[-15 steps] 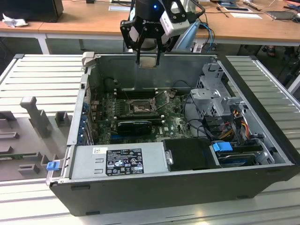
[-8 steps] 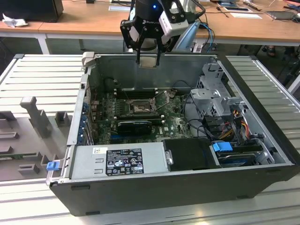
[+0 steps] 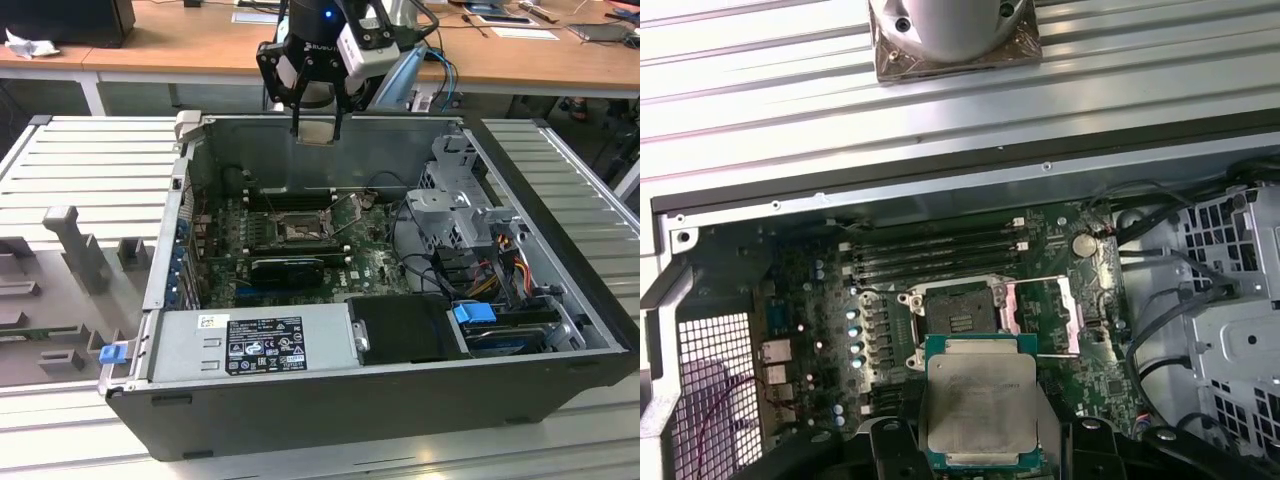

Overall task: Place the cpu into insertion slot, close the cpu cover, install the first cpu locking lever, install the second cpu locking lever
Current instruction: 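Place the cpu into insertion slot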

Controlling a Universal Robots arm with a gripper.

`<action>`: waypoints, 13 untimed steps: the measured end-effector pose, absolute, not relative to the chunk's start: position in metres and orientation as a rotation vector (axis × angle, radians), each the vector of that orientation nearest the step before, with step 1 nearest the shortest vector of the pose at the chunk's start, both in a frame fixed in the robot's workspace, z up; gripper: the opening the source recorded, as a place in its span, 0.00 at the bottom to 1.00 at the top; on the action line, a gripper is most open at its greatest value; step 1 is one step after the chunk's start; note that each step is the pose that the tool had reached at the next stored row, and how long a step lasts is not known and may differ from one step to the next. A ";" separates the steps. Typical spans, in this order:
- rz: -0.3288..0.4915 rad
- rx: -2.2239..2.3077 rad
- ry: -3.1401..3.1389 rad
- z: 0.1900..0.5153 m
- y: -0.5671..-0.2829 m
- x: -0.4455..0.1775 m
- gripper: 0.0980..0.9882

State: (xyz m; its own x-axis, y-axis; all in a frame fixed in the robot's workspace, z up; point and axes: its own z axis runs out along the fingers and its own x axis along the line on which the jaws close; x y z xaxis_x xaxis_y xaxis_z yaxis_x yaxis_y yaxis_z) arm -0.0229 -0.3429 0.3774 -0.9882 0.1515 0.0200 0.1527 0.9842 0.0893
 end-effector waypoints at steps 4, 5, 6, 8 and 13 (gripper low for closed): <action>-0.142 -0.264 -3.115 0.377 -0.343 -0.023 0.48; -0.142 -0.278 -3.114 0.377 -0.343 -0.023 0.48; -0.142 -0.286 -3.114 0.377 -0.343 -0.023 0.48; -0.142 -0.323 -3.111 0.377 -0.343 -0.023 0.48; -0.143 -0.400 -3.104 0.377 -0.343 -0.023 0.48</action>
State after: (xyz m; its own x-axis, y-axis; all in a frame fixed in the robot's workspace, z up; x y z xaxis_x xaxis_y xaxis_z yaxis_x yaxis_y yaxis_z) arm -0.0229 -0.3431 0.3774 -0.9673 0.2527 0.0199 0.2535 0.9632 0.0895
